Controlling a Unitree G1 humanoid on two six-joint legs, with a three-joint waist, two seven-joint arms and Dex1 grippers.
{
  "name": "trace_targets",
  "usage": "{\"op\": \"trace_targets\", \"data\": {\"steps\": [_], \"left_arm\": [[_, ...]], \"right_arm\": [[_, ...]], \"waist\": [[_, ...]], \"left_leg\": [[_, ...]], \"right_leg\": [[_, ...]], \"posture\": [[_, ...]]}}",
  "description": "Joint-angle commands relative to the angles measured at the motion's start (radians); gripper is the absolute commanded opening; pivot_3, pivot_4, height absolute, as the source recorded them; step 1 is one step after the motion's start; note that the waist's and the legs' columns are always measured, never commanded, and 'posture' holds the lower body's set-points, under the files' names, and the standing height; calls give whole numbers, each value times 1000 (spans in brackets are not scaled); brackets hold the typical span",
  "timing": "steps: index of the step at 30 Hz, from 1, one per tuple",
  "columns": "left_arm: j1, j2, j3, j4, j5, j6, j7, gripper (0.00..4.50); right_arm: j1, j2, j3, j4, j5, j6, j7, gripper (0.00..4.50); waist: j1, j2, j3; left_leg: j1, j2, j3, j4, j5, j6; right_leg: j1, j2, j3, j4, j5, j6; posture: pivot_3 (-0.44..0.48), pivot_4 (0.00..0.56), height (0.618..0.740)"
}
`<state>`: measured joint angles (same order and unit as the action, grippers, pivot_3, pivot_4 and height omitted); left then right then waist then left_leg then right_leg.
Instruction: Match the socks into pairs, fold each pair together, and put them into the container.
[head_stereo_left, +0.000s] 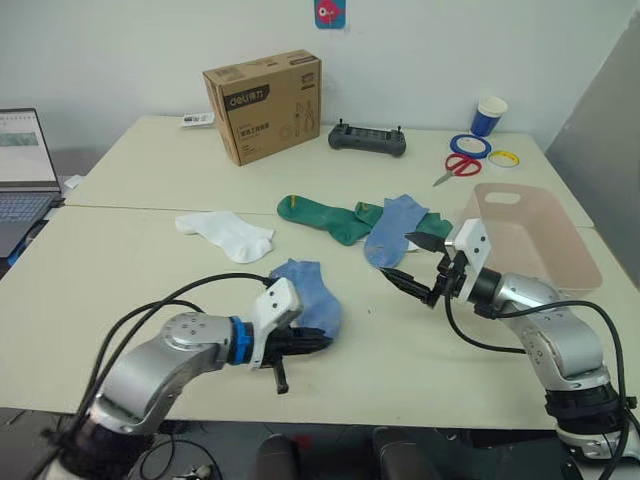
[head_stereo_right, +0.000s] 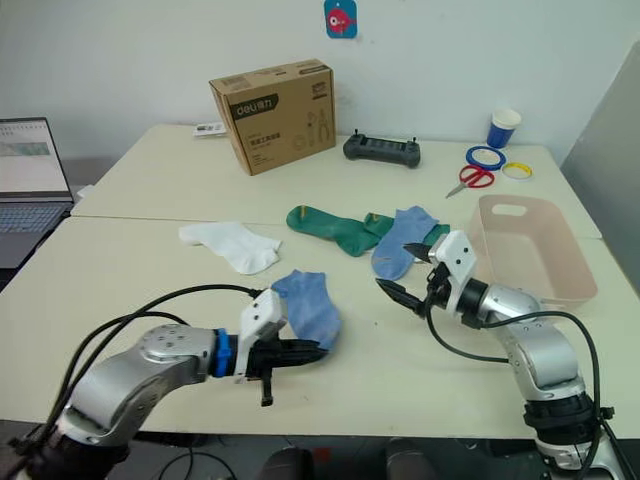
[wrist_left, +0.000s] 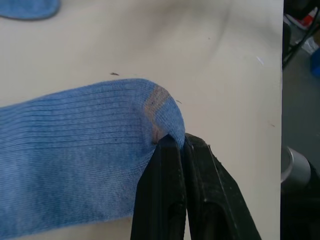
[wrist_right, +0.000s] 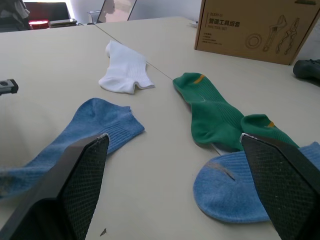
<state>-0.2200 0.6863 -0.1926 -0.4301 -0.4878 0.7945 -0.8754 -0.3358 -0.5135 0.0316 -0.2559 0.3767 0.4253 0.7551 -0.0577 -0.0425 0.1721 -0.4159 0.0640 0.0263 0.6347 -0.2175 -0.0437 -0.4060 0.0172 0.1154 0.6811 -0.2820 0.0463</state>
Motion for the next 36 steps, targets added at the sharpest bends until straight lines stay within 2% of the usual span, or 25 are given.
{"op": "trace_targets", "data": {"steps": [1,6,10,13,16,22,26,31,34,36], "left_arm": [[-37,-35,-1,19,-4,-35,-6,678],[-48,-35,18,-4,-40,-11,-28,2302],[-65,-11,147,16,-126,37,-27,3584],[-85,-6,210,137,-74,-16,30,4480],[-105,-17,230,287,22,-139,81,4480],[-180,-88,205,501,133,-287,133,4480],[-223,-137,196,583,160,-321,132,4480],[-228,-144,174,621,185,-316,99,4480],[-218,-142,163,613,196,-294,97,3889],[-209,-141,170,599,189,-287,93,3303]], "right_arm": [[4,-16,-27,-29,7,-15,4,4500],[33,-27,-34,-49,10,-6,2,4500],[74,-44,-27,-66,22,26,13,4500],[114,-71,-9,-114,84,156,32,4500],[132,-100,23,-157,132,322,18,4500],[100,-54,34,-194,296,624,-38,4500],[55,19,25,-145,359,763,-96,4500],[3,88,41,-82,385,844,-128,4500],[-22,149,34,-30,393,881,-151,4500],[-24,151,45,-19,382,881,-147,4124]], "waist": [[0,0,0],[1,0,0],[1,0,0],[1,0,0],[0,1,0],[5,1,0],[6,0,0],[2,0,0],[0,0,0],[0,0,-1]], "left_leg": [[0,0,0,0,0,0],[-1,0,-1,-1,0,0],[0,0,-1,0,0,0],[0,0,-2,0,0,0],[0,0,-1,0,0,0],[-1,0,-1,1,0,0],[-1,0,-1,1,0,0],[-1,0,-1,0,0,0],[-1,0,-2,0,0,0],[-1,0,-2,0,0,0]], "right_leg": [[0,0,0,0,0,0],[0,0,0,0,0,-1],[0,0,0,0,0,0],[0,0,-1,1,-1,0],[1,0,-1,0,0,0],[0,0,-1,0,0,0],[0,0,-1,0,0,-1],[0,0,-1,0,0,-1],[0,1,-1,1,0,-1],[0,1,-2,1,0,-1]], "posture": [[0,150,740],[0,150,740],[0,150,740],[0,150,740],[0,150,740],[0,150,740],[0,150,740],[0,150,740],[0,150,740],[0,150,740]]}}
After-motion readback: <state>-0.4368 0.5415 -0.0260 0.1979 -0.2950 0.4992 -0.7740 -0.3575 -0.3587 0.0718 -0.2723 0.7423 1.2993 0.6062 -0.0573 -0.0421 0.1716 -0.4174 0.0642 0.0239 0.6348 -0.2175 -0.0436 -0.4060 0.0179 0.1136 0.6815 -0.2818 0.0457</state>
